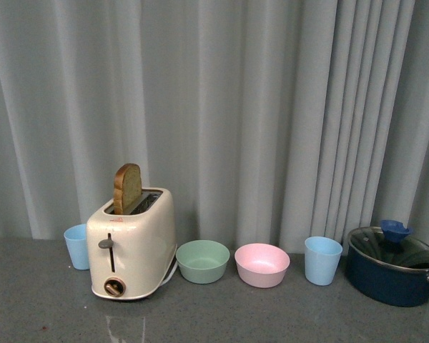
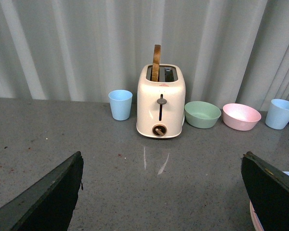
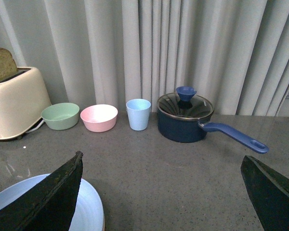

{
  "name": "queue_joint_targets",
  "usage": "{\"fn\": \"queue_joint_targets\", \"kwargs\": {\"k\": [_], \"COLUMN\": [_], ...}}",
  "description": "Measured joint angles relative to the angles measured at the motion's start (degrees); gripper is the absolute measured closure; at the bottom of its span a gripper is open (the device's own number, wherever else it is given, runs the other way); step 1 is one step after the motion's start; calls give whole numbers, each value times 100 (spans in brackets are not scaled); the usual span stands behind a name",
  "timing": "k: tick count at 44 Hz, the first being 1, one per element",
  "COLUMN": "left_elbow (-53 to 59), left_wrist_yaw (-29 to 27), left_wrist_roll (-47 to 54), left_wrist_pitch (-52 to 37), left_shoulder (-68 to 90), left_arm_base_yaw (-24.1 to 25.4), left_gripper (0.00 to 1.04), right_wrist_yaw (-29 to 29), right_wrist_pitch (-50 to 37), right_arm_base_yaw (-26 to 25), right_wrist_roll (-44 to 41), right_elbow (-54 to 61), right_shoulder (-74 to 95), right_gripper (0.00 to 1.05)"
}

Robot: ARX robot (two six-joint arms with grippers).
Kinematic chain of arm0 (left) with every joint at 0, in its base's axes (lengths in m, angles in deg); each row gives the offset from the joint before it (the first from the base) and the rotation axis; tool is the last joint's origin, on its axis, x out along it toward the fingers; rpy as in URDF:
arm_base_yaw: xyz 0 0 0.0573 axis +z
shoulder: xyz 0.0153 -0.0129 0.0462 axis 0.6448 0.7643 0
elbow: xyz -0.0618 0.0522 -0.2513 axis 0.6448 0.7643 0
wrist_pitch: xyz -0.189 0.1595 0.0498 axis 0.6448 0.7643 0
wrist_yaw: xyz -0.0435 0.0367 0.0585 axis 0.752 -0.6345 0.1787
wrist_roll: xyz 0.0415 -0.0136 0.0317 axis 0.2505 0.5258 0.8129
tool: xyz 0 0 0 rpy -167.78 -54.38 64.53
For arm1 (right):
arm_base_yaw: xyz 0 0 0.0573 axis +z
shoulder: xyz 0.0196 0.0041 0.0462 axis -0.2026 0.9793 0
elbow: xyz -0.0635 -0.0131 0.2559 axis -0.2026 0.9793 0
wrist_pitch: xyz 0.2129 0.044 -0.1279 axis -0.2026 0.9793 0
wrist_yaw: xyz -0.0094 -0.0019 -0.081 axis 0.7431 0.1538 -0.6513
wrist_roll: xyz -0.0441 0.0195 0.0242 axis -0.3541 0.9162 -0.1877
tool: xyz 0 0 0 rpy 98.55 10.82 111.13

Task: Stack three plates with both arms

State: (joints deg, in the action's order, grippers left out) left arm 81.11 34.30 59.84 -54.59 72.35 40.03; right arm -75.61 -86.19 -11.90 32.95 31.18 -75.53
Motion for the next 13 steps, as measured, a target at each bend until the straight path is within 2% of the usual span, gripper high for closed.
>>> {"fn": "queue_joint_targets", "kwargs": {"k": [13], "left_elbow": [0], "left_wrist_yaw": [0], "left_wrist_roll": [0], "left_wrist_pitch": [0], "left_shoulder": [0], "left_arm_base_yaw": [0], "left_gripper": [7], "right_wrist_yaw": [0], "right_wrist_pitch": [0], "right_arm_base_yaw": [0], "right_wrist_roll": [0], "right_elbow": [0], "right_shoulder": [0], "right_gripper": [7]}}
